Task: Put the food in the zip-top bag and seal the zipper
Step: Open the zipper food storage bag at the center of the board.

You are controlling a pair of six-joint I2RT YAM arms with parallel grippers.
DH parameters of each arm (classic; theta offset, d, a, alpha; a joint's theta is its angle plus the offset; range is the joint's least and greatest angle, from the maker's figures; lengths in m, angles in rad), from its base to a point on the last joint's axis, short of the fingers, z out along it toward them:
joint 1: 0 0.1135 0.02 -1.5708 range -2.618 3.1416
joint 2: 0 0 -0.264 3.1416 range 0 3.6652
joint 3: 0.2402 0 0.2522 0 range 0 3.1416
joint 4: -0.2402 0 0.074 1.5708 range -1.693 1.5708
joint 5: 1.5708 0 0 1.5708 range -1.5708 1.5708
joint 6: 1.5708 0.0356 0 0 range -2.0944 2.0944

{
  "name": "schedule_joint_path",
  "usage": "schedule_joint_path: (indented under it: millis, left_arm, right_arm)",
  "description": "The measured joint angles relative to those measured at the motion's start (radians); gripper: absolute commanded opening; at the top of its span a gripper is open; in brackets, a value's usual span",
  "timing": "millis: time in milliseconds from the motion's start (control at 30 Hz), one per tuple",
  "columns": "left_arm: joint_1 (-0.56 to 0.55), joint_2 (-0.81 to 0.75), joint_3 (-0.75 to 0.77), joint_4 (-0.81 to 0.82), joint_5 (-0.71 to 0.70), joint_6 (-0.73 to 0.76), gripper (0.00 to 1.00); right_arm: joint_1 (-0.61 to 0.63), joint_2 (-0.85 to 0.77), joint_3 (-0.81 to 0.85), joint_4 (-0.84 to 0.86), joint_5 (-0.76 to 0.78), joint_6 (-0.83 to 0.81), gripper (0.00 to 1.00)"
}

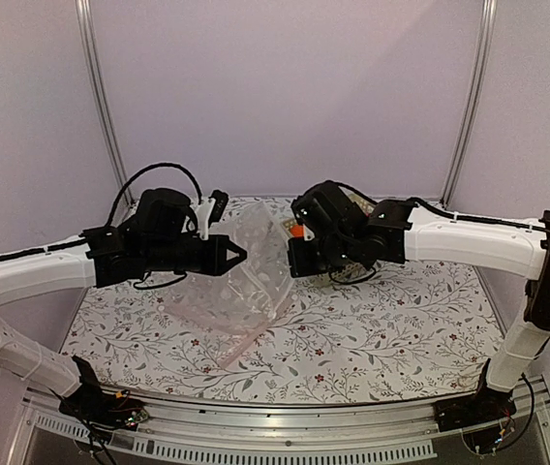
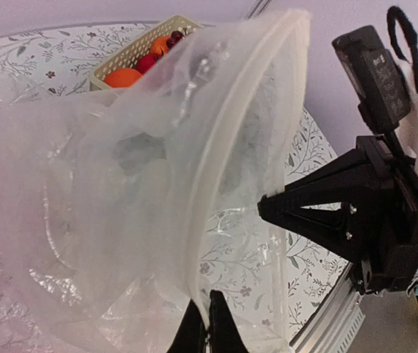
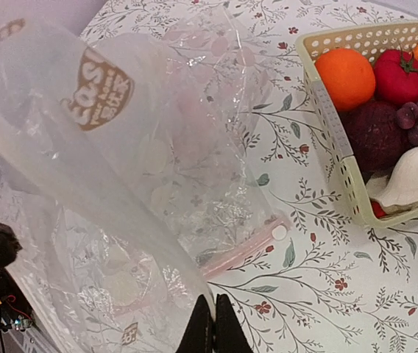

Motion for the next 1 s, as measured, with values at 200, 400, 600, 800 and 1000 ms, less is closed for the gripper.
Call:
schedule_joint_path:
  millis: [200, 400, 600, 800, 1000]
  left_arm:
    - [0.077, -0.024, 0.045, -0.109, 0.086, 0.05, 0.0]
    - [0.085, -0.023, 0.12, -0.231, 0.153, 0.12, 0.0]
    - [0.098, -0.023, 0.21, -0.317, 0.19, 0.184, 0.0]
    - [0.113, 0.013, 0.26, -0.365, 0.237, 0.235, 0.0]
    - [0.146, 0.089, 0.275, -0.385, 0.256, 0.298, 0.0]
  right_arm:
    - [-0.043, 0.0, -0.049, 0.006, -0.01, 0.066, 0.0]
    - [-0.049, 0.0, -0.057, 0.01, -0.024, 0.093, 0.0]
    - [-0.058, 0.0, -0.068, 0.015, -0.028, 0.122, 0.0]
    - [-0.064, 0.0, -0.068, 0.036, -0.051, 0.131, 0.06]
    - [-0.064, -0.005, -0.069, 0.074, -0.123, 0.098, 0.36]
